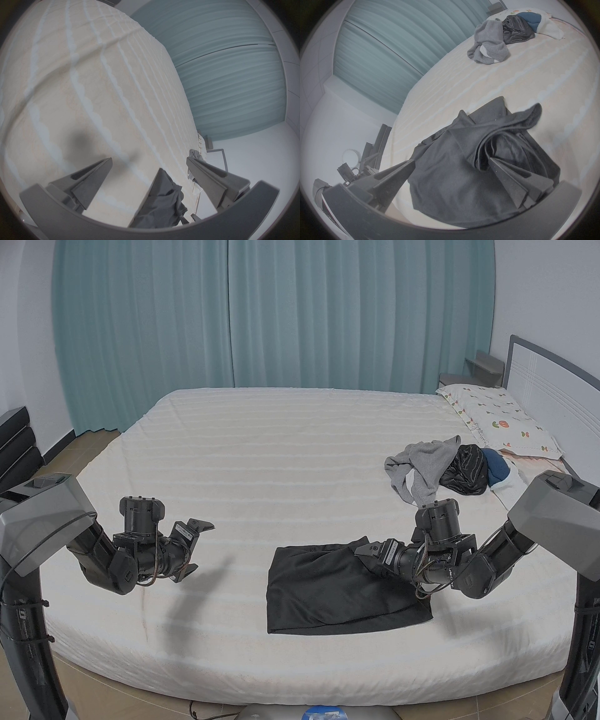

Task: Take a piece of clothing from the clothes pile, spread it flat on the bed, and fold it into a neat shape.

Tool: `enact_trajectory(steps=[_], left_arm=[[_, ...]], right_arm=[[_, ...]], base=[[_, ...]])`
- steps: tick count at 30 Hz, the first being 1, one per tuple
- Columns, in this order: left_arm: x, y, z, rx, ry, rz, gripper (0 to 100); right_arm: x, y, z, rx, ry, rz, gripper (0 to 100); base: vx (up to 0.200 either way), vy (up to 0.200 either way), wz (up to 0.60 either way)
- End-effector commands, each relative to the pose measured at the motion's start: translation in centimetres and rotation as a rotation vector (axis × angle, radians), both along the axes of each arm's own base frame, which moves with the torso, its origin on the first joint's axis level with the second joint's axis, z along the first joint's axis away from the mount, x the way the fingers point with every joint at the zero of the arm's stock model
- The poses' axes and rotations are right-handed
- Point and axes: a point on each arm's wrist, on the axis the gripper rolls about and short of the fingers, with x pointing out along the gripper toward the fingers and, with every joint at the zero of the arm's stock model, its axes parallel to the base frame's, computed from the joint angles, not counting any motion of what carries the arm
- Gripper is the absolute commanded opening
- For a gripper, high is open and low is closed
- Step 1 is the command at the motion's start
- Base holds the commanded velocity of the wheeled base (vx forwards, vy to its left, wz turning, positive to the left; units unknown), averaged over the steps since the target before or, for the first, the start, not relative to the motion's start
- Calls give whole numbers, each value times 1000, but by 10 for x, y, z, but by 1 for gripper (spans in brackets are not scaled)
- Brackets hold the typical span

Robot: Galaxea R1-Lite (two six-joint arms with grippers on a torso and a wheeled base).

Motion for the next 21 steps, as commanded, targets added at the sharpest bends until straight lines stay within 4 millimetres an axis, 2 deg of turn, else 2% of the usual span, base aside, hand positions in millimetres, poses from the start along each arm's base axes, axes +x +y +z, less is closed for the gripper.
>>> enact_trajectory(steps=[1,6,9,14,17,21], left_arm=[[0,0,-2,1,5,1,100],[0,0,-3,1,3,1,100],[0,0,-3,2,7,1,100],[1,0,-3,1,3,1,100],[1,0,-3,1,3,1,100],[2,-1,-4,1,5,-1,100]], right_arm=[[11,5,-13,-29,23,10,100],[19,9,-14,-48,36,6,100],[38,7,-10,-31,-14,-36,100],[74,-16,-34,-47,-33,-180,100],[80,-32,-41,-31,-17,-245,100],[80,-50,-39,-12,-12,-287,100]], base=[[0,0,0],[0,0,0],[0,0,0],[0,0,0],[0,0,0],[0,0,0]])
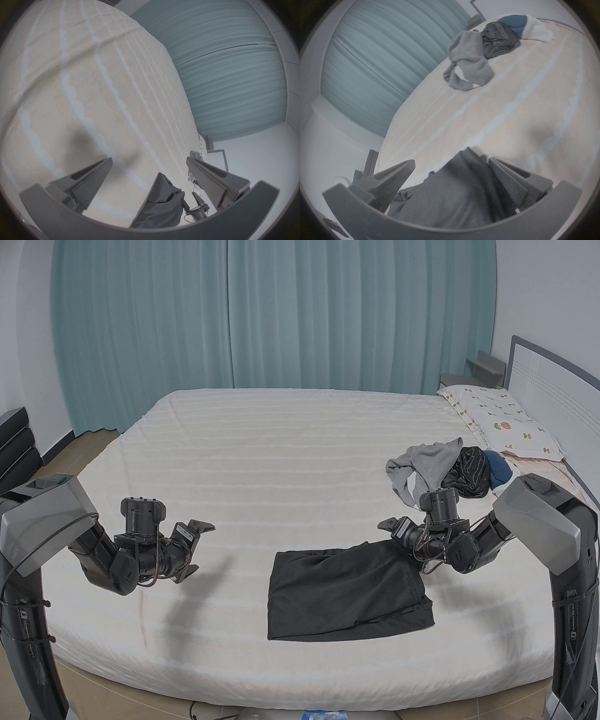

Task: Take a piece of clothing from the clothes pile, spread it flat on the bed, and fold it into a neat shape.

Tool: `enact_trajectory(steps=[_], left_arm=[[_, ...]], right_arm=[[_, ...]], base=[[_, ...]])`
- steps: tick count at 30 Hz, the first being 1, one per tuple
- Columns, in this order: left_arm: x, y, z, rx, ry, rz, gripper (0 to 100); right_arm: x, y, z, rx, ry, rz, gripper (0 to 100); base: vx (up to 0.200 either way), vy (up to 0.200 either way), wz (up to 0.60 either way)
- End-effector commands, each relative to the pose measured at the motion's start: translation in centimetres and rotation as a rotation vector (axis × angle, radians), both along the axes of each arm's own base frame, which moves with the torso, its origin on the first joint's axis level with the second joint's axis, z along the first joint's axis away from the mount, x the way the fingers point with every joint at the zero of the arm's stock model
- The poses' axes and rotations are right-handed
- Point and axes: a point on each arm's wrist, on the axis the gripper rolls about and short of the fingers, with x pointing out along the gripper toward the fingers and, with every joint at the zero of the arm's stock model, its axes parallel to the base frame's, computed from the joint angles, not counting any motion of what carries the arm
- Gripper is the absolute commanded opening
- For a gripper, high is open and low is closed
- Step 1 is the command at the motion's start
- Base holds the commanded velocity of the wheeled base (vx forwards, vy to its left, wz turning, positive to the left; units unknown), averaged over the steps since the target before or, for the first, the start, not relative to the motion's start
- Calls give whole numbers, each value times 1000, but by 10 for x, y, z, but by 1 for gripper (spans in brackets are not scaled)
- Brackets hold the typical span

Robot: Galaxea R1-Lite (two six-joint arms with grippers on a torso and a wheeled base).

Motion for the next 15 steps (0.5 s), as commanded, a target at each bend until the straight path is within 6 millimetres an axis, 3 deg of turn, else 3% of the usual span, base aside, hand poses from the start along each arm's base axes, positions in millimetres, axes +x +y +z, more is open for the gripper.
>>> enact_trajectory(steps=[1,11,15], left_arm=[[1,0,-1,0,2,0,100],[1,0,-1,0,2,0,100],[1,0,-1,0,1,0,100]], right_arm=[[2,-22,-12,9,23,-49,100],[-23,-34,13,65,-29,20,100],[-61,-44,11,93,28,124,100]], base=[[0,0,0],[0,0,0],[0,0,0]])
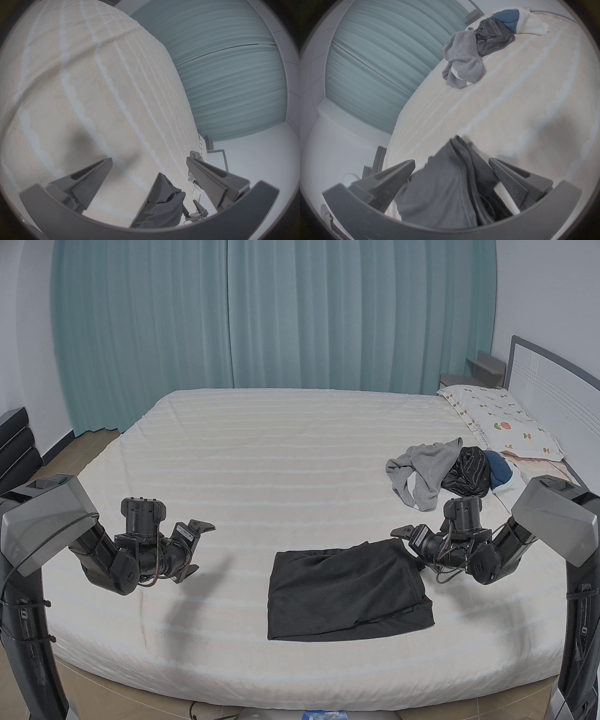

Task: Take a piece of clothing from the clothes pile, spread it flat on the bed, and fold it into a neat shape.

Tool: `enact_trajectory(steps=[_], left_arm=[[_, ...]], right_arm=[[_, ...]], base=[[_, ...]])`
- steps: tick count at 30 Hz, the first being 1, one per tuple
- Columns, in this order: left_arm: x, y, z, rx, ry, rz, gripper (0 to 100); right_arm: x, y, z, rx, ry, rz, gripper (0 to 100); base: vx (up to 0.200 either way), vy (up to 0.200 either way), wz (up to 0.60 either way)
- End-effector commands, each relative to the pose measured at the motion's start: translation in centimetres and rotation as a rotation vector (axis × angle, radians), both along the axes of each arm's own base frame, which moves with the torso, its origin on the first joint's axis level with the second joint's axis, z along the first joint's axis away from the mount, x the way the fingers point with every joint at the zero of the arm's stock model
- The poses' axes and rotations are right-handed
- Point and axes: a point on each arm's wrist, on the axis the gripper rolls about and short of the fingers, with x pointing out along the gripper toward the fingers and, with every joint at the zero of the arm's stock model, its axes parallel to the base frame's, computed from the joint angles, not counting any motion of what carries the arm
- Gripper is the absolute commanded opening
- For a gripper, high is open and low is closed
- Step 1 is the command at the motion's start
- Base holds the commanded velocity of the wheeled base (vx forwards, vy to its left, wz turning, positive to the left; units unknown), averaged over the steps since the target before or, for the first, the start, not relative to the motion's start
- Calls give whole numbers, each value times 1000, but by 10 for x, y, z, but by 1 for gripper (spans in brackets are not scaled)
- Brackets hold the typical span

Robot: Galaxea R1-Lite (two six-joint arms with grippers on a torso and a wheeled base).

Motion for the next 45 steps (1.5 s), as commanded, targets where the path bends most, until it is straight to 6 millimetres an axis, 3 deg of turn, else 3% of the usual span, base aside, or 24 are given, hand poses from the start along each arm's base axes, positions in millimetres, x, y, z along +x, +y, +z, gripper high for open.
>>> enact_trajectory(steps=[1,5,6,10,28,29,45], left_arm=[[0,-1,-1,0,1,-1,100],[0,-1,-1,0,1,-1,100],[0,-1,-1,0,3,-1,100],[0,-1,-1,0,1,-1,100],[0,-1,-1,1,2,-3,100],[0,-1,-1,1,2,-3,100],[0,-1,-2,1,4,-5,100]], right_arm=[[-41,-13,10,15,18,95,100],[-52,-15,4,-1,12,121,100],[-65,-17,-3,0,-8,137,100],[-72,-18,-8,27,-41,174,100],[-77,-21,-26,-44,-36,244,100],[-78,-22,-26,-49,-35,248,0],[-107,-42,0,-62,-60,279,0]], base=[[0,0,0],[0,0,0],[0,0,0],[0,0,0],[0,0,0],[0,0,0],[0,0,0]])
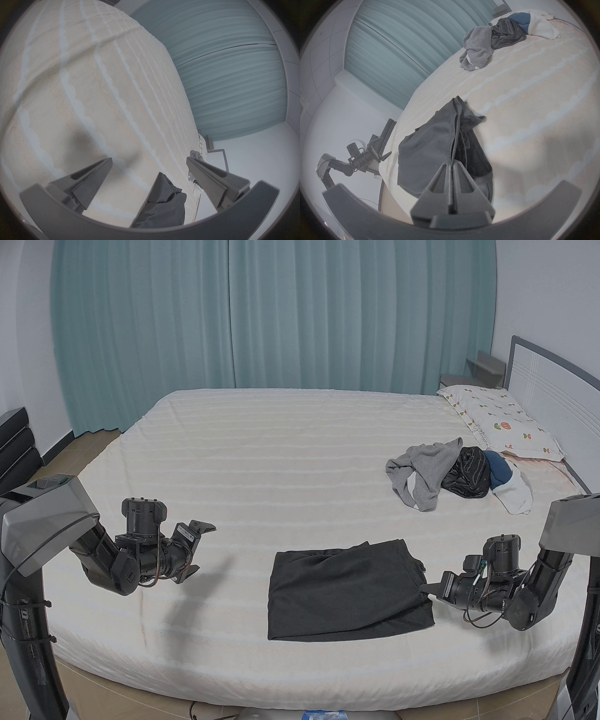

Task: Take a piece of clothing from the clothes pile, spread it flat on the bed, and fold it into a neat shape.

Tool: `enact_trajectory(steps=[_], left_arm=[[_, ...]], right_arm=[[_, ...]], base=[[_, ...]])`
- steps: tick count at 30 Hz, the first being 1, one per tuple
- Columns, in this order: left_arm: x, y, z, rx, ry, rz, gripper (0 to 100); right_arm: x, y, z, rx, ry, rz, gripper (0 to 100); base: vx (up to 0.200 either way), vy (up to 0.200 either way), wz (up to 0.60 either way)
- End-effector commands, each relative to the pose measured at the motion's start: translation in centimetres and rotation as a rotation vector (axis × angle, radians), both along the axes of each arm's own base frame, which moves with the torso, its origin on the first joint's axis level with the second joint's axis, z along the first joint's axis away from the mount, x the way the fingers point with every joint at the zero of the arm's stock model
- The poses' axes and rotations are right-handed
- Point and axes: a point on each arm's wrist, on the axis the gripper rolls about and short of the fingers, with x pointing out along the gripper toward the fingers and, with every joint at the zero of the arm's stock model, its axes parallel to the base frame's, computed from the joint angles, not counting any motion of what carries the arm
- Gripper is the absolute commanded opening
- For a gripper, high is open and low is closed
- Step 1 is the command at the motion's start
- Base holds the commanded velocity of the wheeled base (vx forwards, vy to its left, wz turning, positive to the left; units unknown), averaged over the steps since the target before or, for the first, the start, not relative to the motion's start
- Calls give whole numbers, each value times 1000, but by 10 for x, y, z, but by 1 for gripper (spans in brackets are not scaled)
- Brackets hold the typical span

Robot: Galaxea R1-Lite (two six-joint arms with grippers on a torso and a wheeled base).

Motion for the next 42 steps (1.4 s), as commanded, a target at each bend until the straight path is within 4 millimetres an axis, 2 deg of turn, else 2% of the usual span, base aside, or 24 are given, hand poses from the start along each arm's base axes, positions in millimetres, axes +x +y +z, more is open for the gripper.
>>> enact_trajectory(steps=[1,6,13,31,32,39,42], left_arm=[[0,0,-1,-1,2,-1,100],[0,0,-1,-2,2,0,100],[1,0,0,-2,-1,0,100],[0,0,0,-1,0,-1,100],[0,0,0,-2,1,0,100],[0,0,0,-1,0,-1,100],[1,0,0,-2,-1,0,100]], right_arm=[[-10,-6,13,11,-17,1,0],[-18,-10,13,6,-7,36,0],[-21,-18,8,-38,-1,45,0],[-26,-17,2,-84,20,82,0],[-26,-18,2,-91,22,84,100],[-26,-19,3,-104,34,94,100],[-10,-17,13,-88,-32,82,100]], base=[[0,0,0],[0,0,0],[0,0,0],[0,0,0],[0,0,0],[0,0,0],[0,0,0]])
